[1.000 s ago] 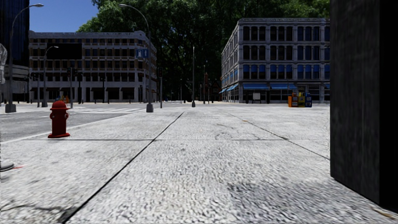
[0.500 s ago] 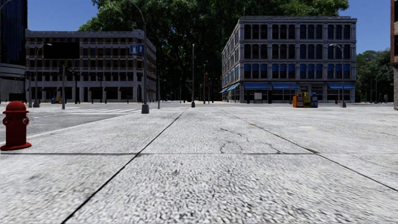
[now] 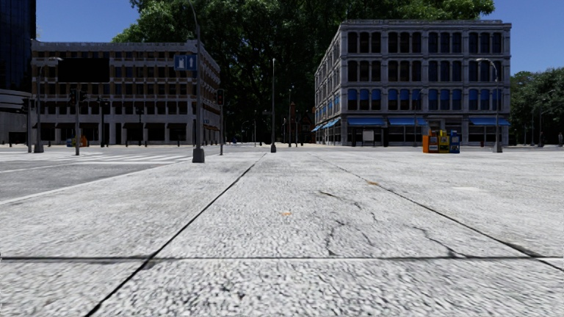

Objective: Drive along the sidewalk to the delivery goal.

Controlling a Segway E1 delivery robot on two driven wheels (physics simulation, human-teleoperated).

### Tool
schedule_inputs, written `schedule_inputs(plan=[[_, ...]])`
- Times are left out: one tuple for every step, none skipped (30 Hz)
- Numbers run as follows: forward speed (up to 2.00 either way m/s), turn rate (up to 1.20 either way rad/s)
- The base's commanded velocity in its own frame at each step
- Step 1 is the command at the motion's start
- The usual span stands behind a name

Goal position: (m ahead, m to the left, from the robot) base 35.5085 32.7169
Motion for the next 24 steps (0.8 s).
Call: schedule_inputs(plan=[[2.00, 0.00], [2.00, 0.00], [2.00, 0.00], [2.00, 0.00], [2.00, 0.00], [2.00, 0.00], [2.00, 0.00], [2.00, 0.00], [2.00, 0.00], [2.00, 0.00], [2.00, 0.00], [2.00, 0.00], [2.00, 0.00], [2.00, 0.00], [2.00, 0.00], [2.00, 0.00], [2.00, 0.00], [2.00, 0.00], [2.00, 0.00], [2.00, 0.00], [2.00, 0.00], [2.00, 0.00], [2.00, 0.00], [2.00, 0.00]])
